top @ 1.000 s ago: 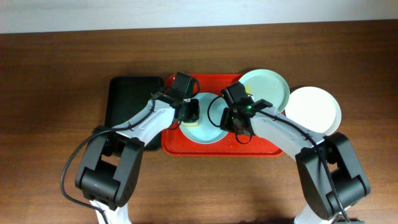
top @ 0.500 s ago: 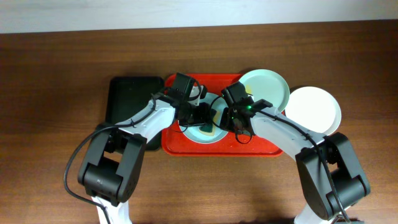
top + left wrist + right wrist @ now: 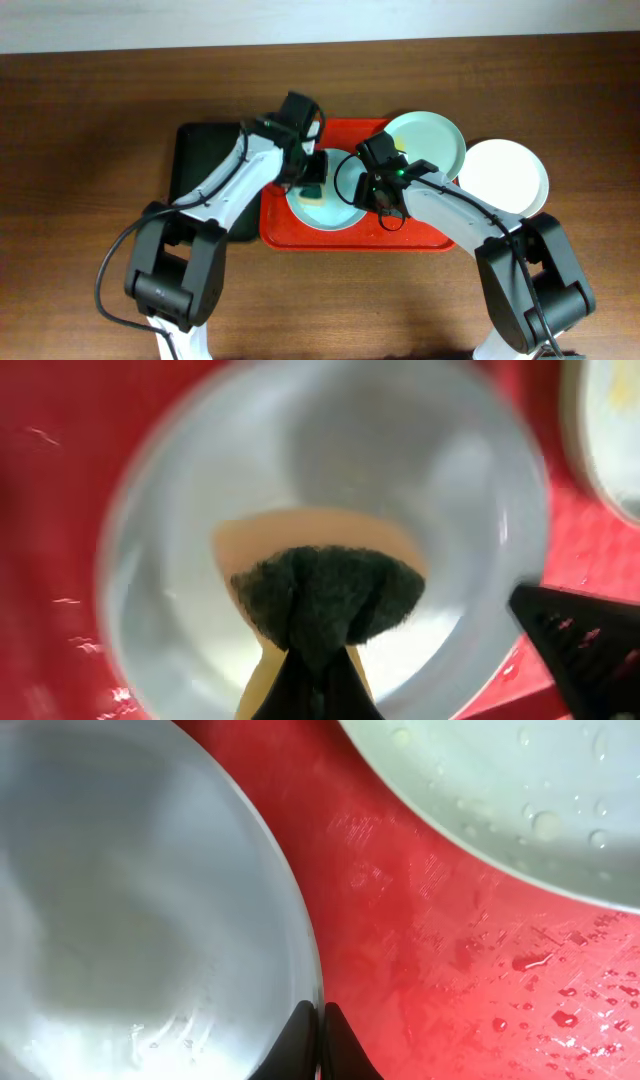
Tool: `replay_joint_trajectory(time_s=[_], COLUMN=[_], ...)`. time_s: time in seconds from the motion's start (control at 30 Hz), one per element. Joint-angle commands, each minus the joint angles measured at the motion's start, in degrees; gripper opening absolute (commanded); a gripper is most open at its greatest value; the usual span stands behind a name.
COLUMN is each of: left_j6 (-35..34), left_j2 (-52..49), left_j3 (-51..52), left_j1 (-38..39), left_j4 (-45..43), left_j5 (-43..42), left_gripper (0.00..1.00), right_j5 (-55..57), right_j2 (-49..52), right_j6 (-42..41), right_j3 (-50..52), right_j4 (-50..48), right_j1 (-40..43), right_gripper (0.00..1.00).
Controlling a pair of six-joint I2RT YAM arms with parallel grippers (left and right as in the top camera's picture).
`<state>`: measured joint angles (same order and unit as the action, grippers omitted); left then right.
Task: Clean dirty plates on tray and stack at the side
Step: 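Scrub the light-blue plate with the sponge in the left gripper, then place the sponge with the left gripper onto the black tray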
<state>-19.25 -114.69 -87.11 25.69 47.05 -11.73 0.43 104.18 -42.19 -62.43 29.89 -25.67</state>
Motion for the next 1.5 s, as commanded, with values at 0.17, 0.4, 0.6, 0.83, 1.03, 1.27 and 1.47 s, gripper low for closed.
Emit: replay_joint_trajectory(time_s=[0.17,0.4,0.6,0.83,1.03,1.27,1.47], left_j6=[1.55,1.22,0.5,1.16,4.57,5.27,5.73], left_j2=[-0.61,-8.66,-14.03,-14.62,-13.22,-6.36,-0.55], left_j3=[-6.67,-6.67,-6.69,-6.69,-8.17,-9.73,-9.73], left_j1=[0.15,0.13,0.31,1.42,1.09,-1.97,-6.29], left_j4=[2.69,1.42,0.66,-1.18,-0.94,0.87,1.88], left_j5=[4.31,6.82,-2.73,-20.48,-25.94,-6.45,-4.74], left_gripper=[0.0,0.0,0.0,0.0,0.0,0.0,0.0], right_j5=[0.26,0.26,0.26,0.26,0.26,0.28,0.26], right_j2=[-0.59,-0.59,-0.59,-0.59,-0.59,-0.59,-0.59], right_j6=[-0.02,0.04,0.17,0.17,0.17,0.17,0.15], right_j3=[0.79,0.79,0.79,0.79,0.79,0.79,0.79], right_j4=[0.39,0.42,0.57,0.55,0.55,0.59,0.31], right_j1=[-0.59,-0.59,-0.59,-0.59,-0.59,-0.59,-0.59], right_gripper=[0.04,0.04,0.04,0.04,0.04,0.53,0.65])
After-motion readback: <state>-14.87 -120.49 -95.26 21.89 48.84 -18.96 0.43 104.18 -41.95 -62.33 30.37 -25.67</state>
